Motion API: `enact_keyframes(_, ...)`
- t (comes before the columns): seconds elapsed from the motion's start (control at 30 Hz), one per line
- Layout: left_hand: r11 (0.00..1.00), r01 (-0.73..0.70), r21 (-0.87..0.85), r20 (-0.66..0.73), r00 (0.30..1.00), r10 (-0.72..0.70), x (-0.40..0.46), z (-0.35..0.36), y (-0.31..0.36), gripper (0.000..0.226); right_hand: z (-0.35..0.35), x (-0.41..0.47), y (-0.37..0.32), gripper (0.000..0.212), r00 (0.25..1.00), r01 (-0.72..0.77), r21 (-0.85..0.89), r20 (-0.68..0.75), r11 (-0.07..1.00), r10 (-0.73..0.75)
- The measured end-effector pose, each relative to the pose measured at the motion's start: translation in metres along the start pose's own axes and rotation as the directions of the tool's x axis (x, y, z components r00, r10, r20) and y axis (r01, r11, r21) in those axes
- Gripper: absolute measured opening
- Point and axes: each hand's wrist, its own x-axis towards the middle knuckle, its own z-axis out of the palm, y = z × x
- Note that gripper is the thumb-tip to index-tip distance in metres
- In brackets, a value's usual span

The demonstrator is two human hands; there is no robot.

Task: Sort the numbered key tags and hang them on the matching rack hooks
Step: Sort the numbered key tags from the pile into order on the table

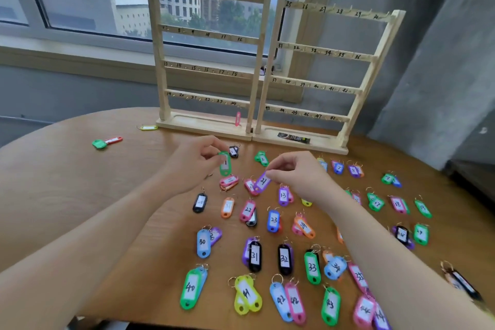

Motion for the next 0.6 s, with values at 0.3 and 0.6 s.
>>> enact_keyframes(0.3, 0.997, 0.075, -0.001, 0.006, 0.997, -0.075, -0.003, -0.011, -0.022, 0.015, 0.055, 0.011, -0.010, 0.007, 0.989, 0.114, -0.143, 0.112, 0.983, -0.099)
enact_keyframes(0.6, 0.992, 0.108, 0.059, 0.009, 0.994, -0.109, -0.017, -0.034, -0.038, 0.009, 0.080, 0.023, -0.007, 0.009, 0.985, 0.078, -0.285, 0.170, 0.955, -0.030)
